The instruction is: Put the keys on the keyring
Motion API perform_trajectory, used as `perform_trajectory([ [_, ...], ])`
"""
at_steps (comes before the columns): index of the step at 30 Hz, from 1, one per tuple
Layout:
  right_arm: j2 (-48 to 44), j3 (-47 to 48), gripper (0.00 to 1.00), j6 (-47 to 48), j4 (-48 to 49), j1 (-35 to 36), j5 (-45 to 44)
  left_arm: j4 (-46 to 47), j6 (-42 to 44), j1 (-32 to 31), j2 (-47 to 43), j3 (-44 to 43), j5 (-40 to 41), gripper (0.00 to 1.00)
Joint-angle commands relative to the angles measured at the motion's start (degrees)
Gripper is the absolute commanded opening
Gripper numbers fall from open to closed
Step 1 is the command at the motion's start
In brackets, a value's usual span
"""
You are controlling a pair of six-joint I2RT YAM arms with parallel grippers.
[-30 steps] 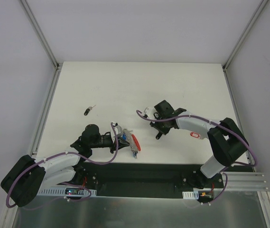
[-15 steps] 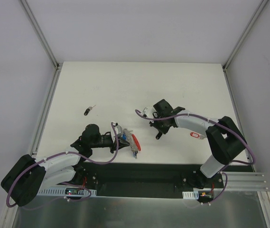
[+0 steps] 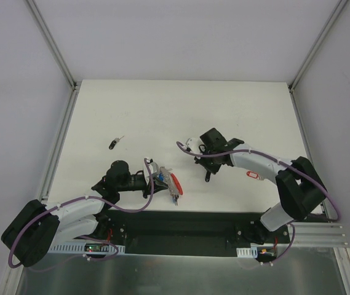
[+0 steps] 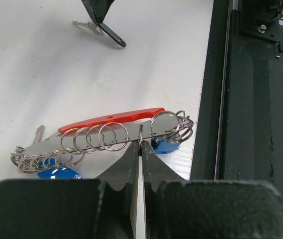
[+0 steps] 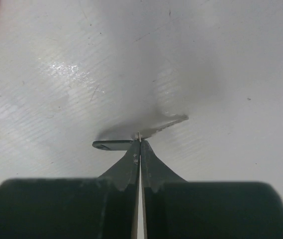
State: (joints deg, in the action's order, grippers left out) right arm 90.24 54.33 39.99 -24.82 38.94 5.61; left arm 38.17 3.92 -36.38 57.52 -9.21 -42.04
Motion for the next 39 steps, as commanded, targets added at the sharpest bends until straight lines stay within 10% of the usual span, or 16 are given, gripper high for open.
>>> perform_trajectory([
  [1,-6.11,1.66,0.01,-0.96,-3.39,1.84,1.16,1.73,1.35,-0.36,-0.04,-2.21,-2.52,0.0],
  [23,-20.19,3.51,0.01,-0.17,-0.15,23.8,-4.28,4.71,11.28,-6.59,-3.11,1.21,1.87,0.0],
  [39,-23.35,-0.89,0.01,0.26,6.45,26.89,-0.68,12.01,7.16,-6.95,-8.12,3.94,3.55,0.0],
])
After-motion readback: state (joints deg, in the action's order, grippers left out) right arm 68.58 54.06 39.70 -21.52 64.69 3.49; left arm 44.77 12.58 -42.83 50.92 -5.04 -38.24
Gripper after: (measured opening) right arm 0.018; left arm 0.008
